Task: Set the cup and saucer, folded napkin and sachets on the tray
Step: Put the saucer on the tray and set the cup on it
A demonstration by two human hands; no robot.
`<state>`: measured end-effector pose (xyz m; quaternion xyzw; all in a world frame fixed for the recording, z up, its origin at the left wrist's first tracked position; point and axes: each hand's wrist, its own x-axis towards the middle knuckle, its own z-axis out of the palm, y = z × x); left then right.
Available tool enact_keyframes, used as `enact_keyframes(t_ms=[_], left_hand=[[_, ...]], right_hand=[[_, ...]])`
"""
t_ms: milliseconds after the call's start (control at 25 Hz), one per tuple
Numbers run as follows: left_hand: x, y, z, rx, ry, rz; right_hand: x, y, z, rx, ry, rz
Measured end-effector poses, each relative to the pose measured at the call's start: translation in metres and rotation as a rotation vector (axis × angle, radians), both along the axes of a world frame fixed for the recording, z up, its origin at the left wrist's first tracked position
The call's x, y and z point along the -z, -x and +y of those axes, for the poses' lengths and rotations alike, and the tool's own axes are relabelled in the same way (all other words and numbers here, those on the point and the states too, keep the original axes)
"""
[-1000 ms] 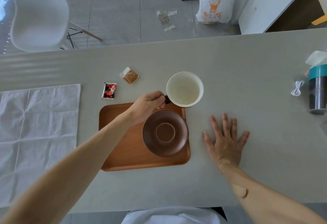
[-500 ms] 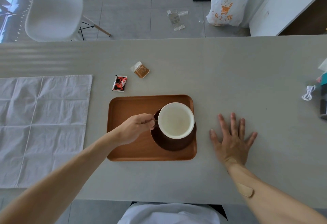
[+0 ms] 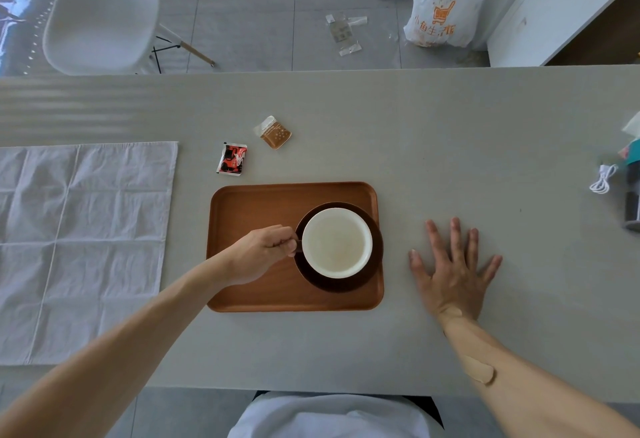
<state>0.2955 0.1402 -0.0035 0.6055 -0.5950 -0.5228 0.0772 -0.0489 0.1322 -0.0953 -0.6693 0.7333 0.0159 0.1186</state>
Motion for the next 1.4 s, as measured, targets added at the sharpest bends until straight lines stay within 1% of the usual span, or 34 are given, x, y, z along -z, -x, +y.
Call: enact_keyframes(t_ms=[160,400,520,720,1160,1400], left_hand=[[0.0,0.0,0.001,0.005,0.037,-0.032],[0.01,0.006,0.013,-0.097,0.149,-0.059],[0.015,0.012,0.021,-0.186,0.188,-0.061],[0.015,0.018,0.026,-0.239,0.179,-0.045],[0.017,0.018,0.026,-0.247,0.233,-0.058],[0.021,0.019,0.03,-0.269,0.232,-0.04]], right_hand=[[-0.002,-0.001,-0.001,0.003,0.003,-0.003],[0.0,0.0,-0.001,0.001,0.004,-0.007],[0.0,0.0,0.0,-0.002,0.001,-0.003],[-0.002,0.0,0.0,-0.002,-0.017,0.0],[-0.003,-0.001,-0.001,0.0,-0.014,-0.008],[-0.003,-0.001,-0.001,0.003,-0.022,-0.006]])
